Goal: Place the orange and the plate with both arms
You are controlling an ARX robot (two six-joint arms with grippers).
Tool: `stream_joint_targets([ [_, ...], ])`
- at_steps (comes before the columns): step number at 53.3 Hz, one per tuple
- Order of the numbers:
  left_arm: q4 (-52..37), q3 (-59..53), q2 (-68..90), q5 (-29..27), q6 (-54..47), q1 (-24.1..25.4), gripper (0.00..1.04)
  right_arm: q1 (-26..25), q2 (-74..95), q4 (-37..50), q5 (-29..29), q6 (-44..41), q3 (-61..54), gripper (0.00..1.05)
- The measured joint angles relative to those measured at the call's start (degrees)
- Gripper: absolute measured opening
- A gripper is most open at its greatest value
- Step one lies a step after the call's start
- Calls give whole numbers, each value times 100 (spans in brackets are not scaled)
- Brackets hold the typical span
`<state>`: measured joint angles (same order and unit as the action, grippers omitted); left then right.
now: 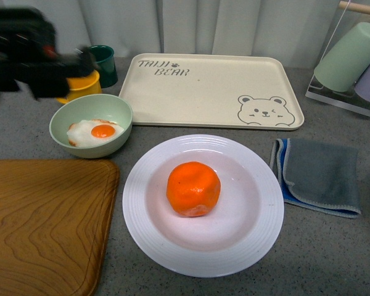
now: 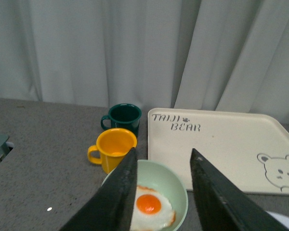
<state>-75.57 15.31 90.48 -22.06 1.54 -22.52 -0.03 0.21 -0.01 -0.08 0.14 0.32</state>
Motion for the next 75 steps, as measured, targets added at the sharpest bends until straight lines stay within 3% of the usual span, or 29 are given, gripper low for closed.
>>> stream_joint_targets([
  [10,448,-680,-951,538,-52,540,3,0,0,0,0,0,0,95],
  [15,870,-960,-1694,866,-98,824,4,0,0,0,0,0,0,95],
  [20,1910,-1062,-2789,1097,-107,1119,4,0,0,0,-2,0,0,95],
  [40,3377,-1416,-4690,1635,-109,1668,4,0,0,0,0,0,0,95],
  [47,3895,-1423,-5276,2151,-114,2164,4,0,0,0,-2,0,0,95],
  [75,5678,-1425,-7189,2205,-114,2238,4,0,0,0,0,0,0,95],
])
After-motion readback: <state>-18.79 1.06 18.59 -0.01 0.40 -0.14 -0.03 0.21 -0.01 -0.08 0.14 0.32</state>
